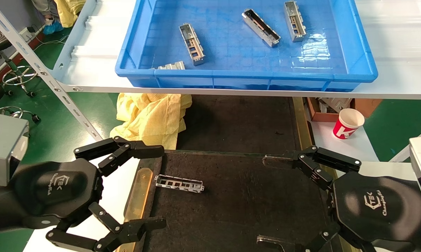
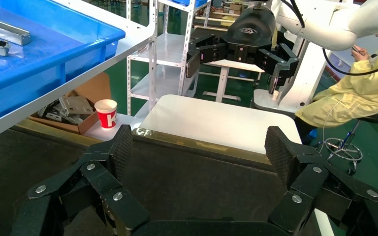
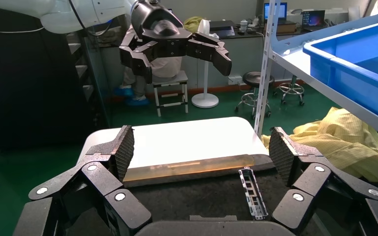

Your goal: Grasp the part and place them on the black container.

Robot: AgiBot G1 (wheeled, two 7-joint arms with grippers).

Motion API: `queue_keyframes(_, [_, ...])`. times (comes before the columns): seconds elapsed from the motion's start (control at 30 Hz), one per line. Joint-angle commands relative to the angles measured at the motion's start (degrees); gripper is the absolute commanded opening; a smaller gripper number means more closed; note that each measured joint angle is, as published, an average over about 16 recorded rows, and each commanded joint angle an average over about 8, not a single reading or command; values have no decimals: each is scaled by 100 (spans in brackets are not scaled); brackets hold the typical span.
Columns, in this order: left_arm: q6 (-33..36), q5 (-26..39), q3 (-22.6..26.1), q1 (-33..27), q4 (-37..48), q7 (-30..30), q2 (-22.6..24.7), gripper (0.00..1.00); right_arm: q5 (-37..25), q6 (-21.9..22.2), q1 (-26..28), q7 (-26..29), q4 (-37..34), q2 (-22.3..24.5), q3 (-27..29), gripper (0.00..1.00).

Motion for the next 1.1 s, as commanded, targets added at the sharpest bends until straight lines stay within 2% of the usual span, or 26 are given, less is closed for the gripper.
queue_keyframes(0.03, [0,0,0,0,0,0,0,100,0,2,4,-3,-8,-6,-7,100])
queue_keyframes(1.1, [0,0,0,0,0,0,0,100,10,11,22,-16,-44,-26,-37,100])
